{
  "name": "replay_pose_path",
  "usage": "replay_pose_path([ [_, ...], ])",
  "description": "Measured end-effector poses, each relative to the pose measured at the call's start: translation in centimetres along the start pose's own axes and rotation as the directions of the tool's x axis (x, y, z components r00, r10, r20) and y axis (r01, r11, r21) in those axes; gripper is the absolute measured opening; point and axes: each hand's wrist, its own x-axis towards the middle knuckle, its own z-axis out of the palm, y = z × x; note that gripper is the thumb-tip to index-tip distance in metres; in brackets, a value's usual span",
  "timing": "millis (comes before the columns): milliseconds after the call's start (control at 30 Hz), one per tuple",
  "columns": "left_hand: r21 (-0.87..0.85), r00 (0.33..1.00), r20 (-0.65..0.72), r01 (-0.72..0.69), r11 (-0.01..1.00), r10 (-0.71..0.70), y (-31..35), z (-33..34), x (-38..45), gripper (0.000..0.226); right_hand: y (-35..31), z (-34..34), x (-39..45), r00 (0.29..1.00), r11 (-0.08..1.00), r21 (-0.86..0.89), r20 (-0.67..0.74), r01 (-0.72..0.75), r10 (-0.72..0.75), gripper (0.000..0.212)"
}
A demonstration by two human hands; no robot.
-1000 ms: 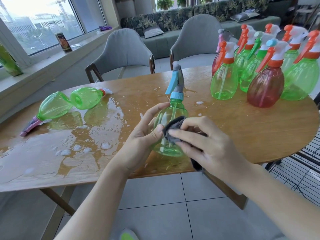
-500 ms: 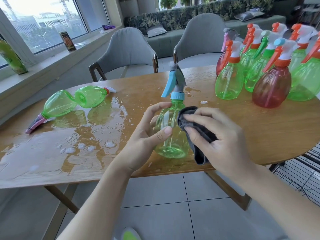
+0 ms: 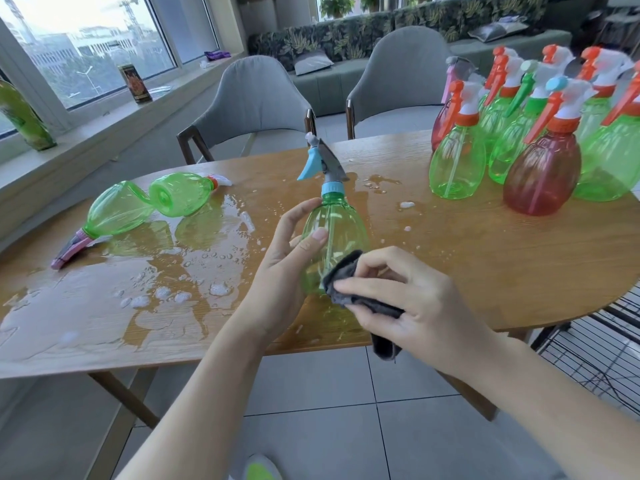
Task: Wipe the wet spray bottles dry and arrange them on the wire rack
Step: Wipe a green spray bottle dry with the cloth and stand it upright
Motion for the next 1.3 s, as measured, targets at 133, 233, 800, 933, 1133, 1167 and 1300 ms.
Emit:
replay_pose_path([
  [133,0.033,1.0,0.0,0.004,0.999,-0.004,-0.2,-0.2,0.1,0.044,0.3,-0.2,0.0,0.996,0.995,-0.052,0.042,0.084,-0.082,0.02],
  [233,0.024,0.996,0.087,0.01,1.0,-0.012,-0.1,-0.5,0.0,0.045,0.4,-0.2,0.5,0.995,0.993,-0.065,0.019,0.097,-0.096,0.02],
  [800,0.126,0.995,0.088,-0.046,0.991,0.035,-0.1,-1.1,-0.1,0.048,0.4,-0.5,1.2,0.971,0.987,0.026,-0.181,-0.156,0.158,0.022],
  [933,0.164,0.997,0.05,-0.061,0.985,0.053,-0.2,-0.9,-0.1,0.047,0.6,-0.6,1.8,0.965,0.985,0.009,-0.199,-0.173,0.171,0.023],
  [1133,0.219,0.995,0.053,-0.092,0.971,0.082,-0.5,-0.7,-0.2,0.045,0.5,-0.3,1.4,0.979,0.991,0.022,-0.148,-0.135,0.136,0.022],
  [1167,0.224,0.995,0.041,-0.096,0.97,0.089,-0.5,-0.6,-0.2,0.044,0.4,-0.1,1.1,0.989,0.995,0.027,-0.113,-0.094,0.096,0.021],
  [1300,0.289,0.994,-0.012,-0.101,0.952,0.109,-0.4,-0.5,-0.1,0.047,0.1,0.6,0.0,0.999,0.999,0.015,0.038,0.038,-0.039,0.019],
])
